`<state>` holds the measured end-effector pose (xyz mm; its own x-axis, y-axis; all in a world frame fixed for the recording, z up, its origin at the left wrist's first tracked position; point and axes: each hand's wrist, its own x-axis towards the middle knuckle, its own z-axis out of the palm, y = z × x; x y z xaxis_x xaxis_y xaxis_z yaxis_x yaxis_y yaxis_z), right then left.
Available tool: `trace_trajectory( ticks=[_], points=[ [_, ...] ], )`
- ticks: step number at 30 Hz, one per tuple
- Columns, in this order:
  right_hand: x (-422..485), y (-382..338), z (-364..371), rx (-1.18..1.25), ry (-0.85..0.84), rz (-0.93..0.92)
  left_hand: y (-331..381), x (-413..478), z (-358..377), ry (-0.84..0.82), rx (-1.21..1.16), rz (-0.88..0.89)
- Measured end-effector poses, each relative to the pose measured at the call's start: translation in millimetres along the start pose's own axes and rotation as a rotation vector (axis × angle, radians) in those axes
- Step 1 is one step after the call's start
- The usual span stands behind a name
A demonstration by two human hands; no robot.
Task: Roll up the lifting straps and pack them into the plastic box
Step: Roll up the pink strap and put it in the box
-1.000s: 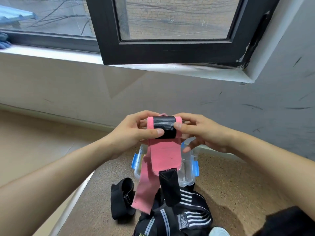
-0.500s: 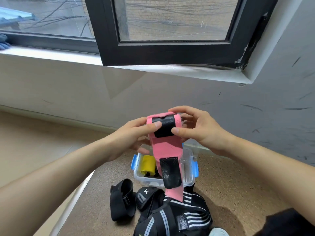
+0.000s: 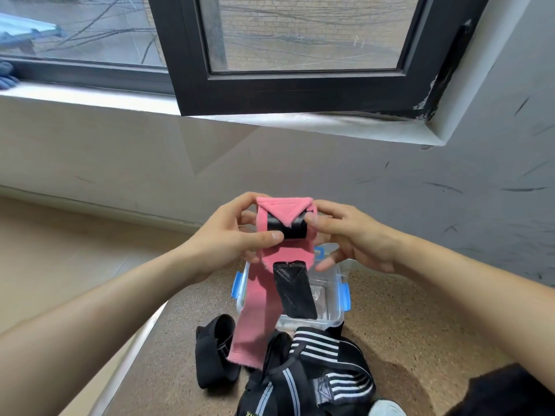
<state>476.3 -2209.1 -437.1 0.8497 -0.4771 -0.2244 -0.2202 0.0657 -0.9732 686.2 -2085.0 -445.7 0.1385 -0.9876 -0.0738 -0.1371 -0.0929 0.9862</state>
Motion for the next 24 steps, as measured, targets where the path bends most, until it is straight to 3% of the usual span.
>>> trace_trajectory(
  ticks=[7,15,24],
  points=[
    [1.6,1.6,1.8,-0.033,0.039,-0.059,-4.7,0.1,8.4,0.005,-0.021,0.102],
    [2.3,6.2,2.3,0.025,0.089,-0.182,-2.0,-0.6,5.5,-0.129,0.021,-0.077],
    [2.8,9.7,8.5,-0.123,0.144,-0.299,2.2,-0.4,12.3,-0.035,-0.108,-0.115]
  ],
)
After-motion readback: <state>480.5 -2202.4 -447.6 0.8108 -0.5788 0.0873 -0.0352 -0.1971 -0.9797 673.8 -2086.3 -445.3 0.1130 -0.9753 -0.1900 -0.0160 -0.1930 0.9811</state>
